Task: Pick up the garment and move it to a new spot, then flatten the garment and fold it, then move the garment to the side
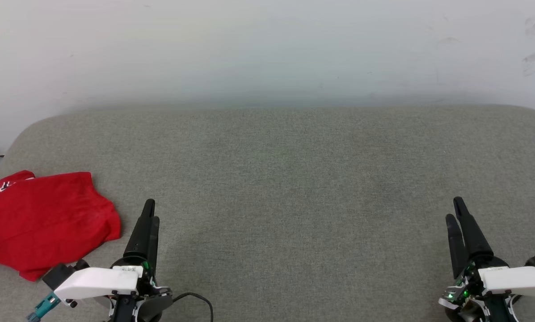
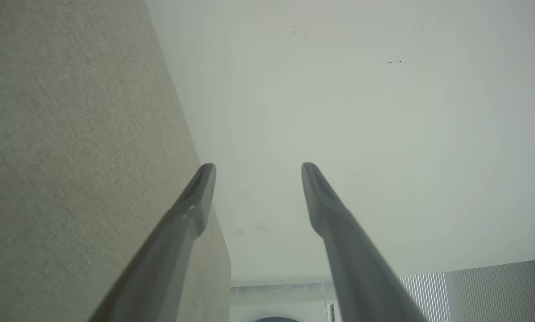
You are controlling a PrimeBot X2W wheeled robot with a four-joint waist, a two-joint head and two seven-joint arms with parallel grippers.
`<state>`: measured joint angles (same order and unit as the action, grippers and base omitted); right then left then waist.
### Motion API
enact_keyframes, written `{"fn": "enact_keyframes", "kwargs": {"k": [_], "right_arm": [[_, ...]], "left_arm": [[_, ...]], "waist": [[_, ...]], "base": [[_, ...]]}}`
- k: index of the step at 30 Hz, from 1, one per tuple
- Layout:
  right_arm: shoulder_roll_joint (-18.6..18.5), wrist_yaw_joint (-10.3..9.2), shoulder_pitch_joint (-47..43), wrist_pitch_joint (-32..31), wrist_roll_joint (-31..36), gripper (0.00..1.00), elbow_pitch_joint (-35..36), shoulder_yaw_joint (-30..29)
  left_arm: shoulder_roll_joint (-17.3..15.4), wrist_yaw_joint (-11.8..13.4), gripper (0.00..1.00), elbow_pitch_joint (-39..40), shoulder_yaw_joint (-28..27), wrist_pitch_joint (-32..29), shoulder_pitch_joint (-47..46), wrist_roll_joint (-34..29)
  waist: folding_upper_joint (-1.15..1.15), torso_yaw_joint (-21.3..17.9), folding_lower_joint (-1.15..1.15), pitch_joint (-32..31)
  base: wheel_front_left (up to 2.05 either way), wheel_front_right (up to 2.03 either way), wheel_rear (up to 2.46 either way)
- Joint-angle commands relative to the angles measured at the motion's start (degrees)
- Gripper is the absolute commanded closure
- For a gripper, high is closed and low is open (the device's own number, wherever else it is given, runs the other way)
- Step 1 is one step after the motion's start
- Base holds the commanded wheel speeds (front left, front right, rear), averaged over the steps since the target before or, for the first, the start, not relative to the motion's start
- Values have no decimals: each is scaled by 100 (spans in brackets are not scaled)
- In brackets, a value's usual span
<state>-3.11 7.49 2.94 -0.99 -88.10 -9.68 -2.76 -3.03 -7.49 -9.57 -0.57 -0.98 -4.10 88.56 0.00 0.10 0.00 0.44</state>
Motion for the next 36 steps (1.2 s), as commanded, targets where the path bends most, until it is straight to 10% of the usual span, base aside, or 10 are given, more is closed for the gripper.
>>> {"fn": "enact_keyframes", "kwargs": {"k": [1,15,36], "right_arm": [[-85,0,46,62,261,0,131,24],[-65,0,46,377,3327,0,469,31],[-37,0,-113,403,5921,0,852,49]], "left_arm": [[-47,0,0,152,8,65,-86,-209],[-12,0,0,555,96,377,-125,-2331],[-275,70,0,695,406,752,14,-5200]], "waist": [[0,0,0,3],[0,5,0,33],[0,16,0,46]], "base": [[0,0,0],[0,0,0],[0,0,0]]}}
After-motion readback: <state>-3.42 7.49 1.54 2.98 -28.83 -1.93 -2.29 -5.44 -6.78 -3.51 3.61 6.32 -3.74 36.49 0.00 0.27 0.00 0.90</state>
